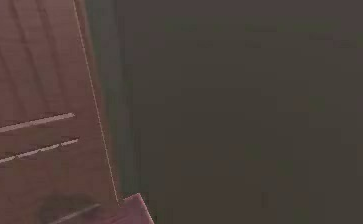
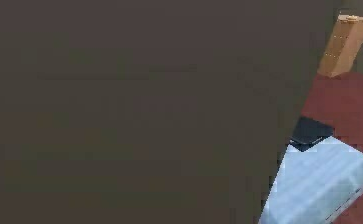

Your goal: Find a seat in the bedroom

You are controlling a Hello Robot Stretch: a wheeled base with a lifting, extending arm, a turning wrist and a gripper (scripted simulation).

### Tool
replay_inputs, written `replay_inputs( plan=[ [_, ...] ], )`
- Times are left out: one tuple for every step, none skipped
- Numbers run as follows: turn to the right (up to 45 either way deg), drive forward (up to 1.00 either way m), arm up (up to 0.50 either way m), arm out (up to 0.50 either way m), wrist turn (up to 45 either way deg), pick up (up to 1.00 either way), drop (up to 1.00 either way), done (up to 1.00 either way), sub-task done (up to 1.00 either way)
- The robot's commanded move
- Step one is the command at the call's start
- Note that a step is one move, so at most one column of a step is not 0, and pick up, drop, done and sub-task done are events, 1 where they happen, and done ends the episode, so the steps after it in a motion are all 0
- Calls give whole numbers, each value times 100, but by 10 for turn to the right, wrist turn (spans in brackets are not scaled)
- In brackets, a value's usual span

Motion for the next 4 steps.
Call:
replay_inputs(
  plan=[
    [-450, 0, 0, 0, 0, 0, 0, 0, 0],
    [-450, 0, 0, 0, 0, 0, 0, 0, 0],
    [-240, 0, 0, 0, 0, 0, 0, 0, 0],
    [-30, 0, 0, 0, 0, 0, 0, 0, 0]
  ],
)
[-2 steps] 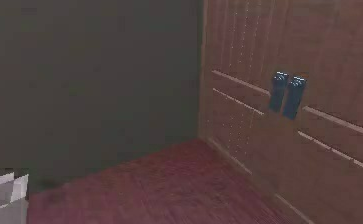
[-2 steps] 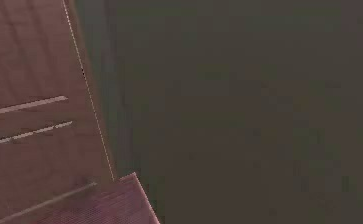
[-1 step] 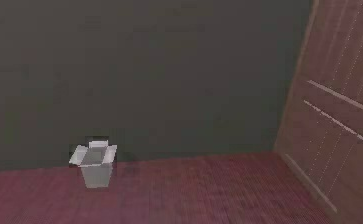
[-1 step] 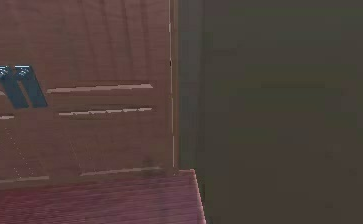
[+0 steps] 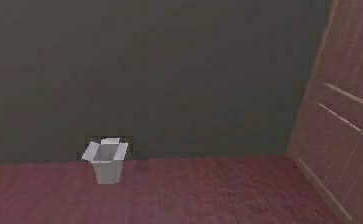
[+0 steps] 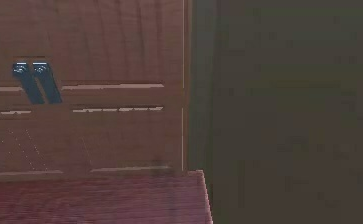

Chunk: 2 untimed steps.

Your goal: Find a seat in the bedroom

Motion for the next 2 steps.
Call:
replay_inputs(
  plan=[
    [0, 30, 0, 0, 0, 0, 0, 0, 0],
    [-450, 0, 0, 0, 0, 0, 0, 0, 0]
  ],
)
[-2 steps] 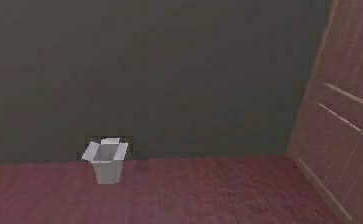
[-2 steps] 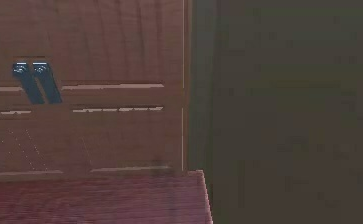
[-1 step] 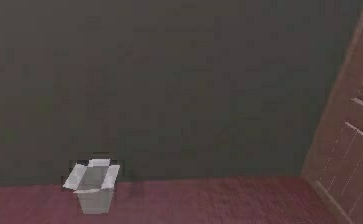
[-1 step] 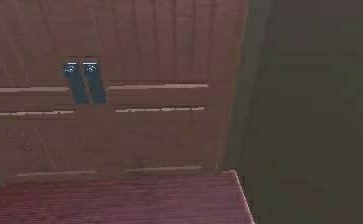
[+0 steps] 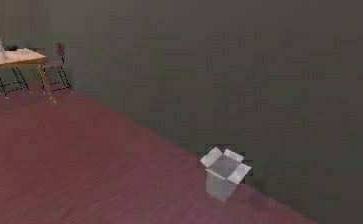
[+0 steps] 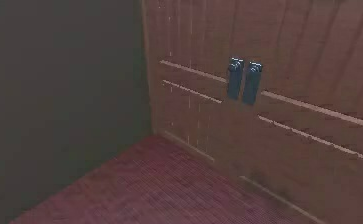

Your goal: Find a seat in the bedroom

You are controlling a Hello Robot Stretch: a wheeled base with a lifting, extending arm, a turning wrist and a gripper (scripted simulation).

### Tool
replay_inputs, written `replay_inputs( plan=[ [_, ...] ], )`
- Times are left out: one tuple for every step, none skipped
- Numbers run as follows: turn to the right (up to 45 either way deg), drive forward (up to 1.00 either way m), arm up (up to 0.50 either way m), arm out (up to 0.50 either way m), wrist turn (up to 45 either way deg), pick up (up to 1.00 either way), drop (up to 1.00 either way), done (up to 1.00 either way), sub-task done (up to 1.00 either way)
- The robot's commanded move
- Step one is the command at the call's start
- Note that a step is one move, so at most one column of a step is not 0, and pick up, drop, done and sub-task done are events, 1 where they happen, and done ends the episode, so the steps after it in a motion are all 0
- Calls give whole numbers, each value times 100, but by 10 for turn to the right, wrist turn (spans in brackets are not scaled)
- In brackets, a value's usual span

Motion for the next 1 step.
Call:
replay_inputs(
  plan=[
    [-390, 0, 0, 0, 0, 0, 0, 0, 0]
  ],
)
